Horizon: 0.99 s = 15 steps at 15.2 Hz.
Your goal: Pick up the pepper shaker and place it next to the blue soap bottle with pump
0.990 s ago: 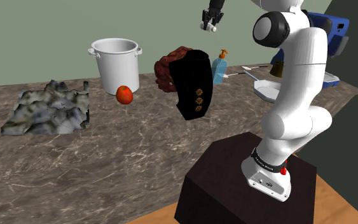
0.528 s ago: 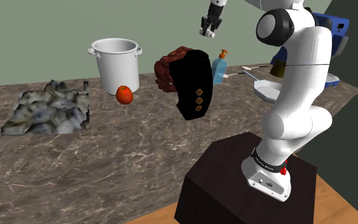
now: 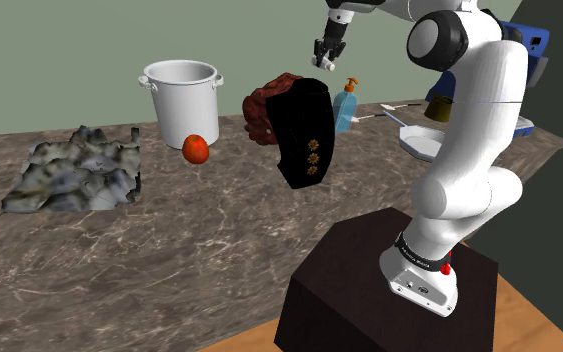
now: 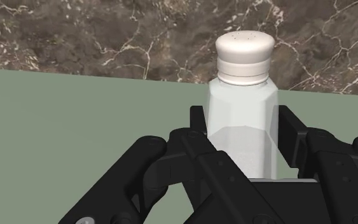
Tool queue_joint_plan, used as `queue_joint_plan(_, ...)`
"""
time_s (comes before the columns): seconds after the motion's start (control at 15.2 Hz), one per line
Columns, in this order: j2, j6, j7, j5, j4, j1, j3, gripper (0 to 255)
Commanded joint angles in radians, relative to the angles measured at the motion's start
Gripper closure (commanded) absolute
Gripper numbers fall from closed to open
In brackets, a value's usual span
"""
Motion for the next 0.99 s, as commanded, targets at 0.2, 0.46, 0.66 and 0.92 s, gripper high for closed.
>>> queue_joint_plan(0.2, -0.011, 0.073, -0.003, 0.001, -0.083, -0.001, 0.0, 255)
queue_joint_plan(0.46, -0.013, 0.128, -0.005, 0.002, -0.14, -0.002, 0.0, 255)
queue_joint_plan(0.66, -0.012, 0.167, -0.007, 0.003, -0.179, -0.002, 0.0, 255)
queue_joint_plan(0.92, -0.007, 0.219, -0.009, 0.003, -0.225, -0.002, 0.0, 255)
